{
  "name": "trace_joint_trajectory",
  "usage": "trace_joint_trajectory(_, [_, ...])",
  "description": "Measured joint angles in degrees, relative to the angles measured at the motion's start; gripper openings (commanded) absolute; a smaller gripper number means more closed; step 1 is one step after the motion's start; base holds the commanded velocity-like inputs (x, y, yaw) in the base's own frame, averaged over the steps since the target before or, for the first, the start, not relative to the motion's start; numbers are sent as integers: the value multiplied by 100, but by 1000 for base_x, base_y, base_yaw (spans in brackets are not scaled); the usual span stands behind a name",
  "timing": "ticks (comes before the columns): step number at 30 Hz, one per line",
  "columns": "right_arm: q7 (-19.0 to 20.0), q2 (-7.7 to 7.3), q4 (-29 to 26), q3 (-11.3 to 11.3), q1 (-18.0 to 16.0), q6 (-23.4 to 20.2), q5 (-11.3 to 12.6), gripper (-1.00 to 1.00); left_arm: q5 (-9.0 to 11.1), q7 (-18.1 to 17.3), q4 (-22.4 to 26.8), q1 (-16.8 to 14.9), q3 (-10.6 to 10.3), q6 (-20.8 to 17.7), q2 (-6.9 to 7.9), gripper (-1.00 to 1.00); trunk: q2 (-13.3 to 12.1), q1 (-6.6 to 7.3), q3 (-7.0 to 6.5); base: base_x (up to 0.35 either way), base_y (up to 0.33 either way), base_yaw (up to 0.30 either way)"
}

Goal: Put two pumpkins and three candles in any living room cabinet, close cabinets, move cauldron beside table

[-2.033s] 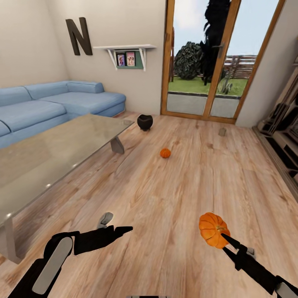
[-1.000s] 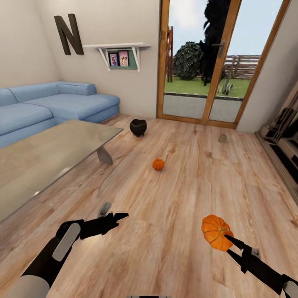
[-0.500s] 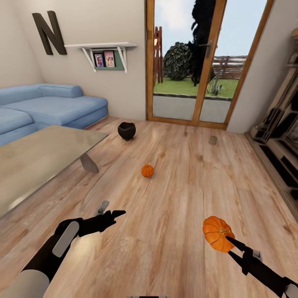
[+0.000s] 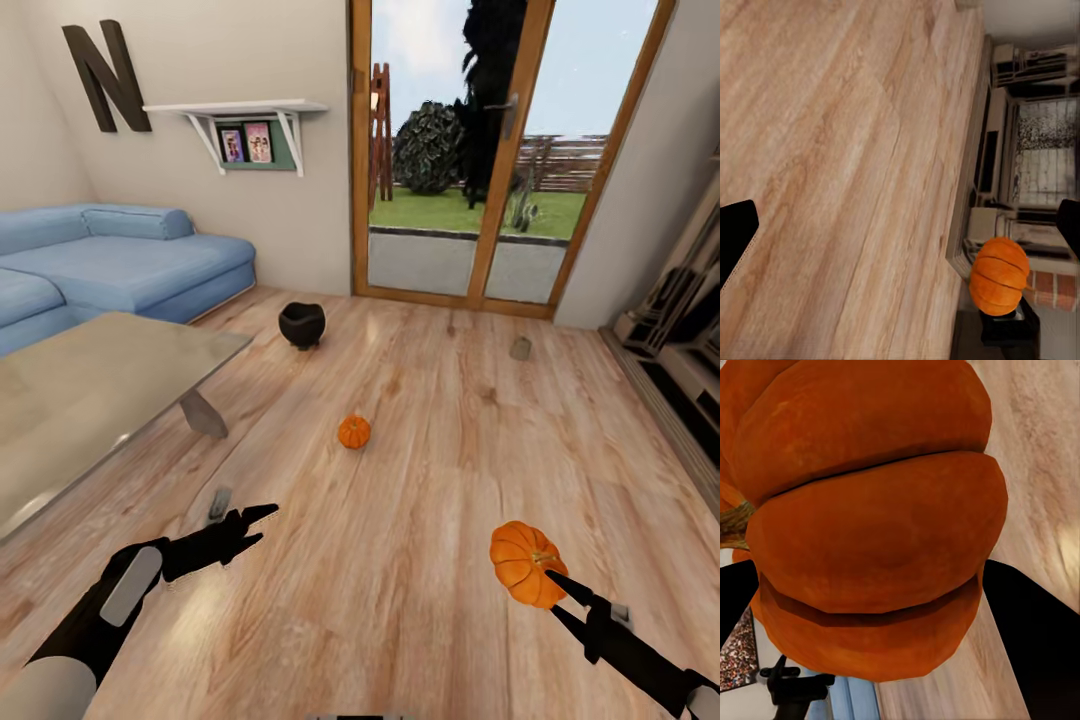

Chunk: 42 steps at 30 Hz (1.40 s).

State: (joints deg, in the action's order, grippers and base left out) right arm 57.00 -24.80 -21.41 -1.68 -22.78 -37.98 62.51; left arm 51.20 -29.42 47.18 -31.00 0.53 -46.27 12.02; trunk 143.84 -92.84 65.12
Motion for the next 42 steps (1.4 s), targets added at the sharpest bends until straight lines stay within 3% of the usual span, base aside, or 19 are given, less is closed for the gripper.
trace_joint_trajectory(15, [-37, 4, -61, 6, -3, 58, -24, -100, 2, -17, -194, 0, 179, 3, 13, 100, 0, 0, 0, 329, 0, 0])
trace_joint_trajectory(42, [-85, 8, -69, 9, 5, 60, -45, -100, -3, -23, -201, 0, 189, 4, 21, 100, 0, -1, 0, 294, -115, 0])
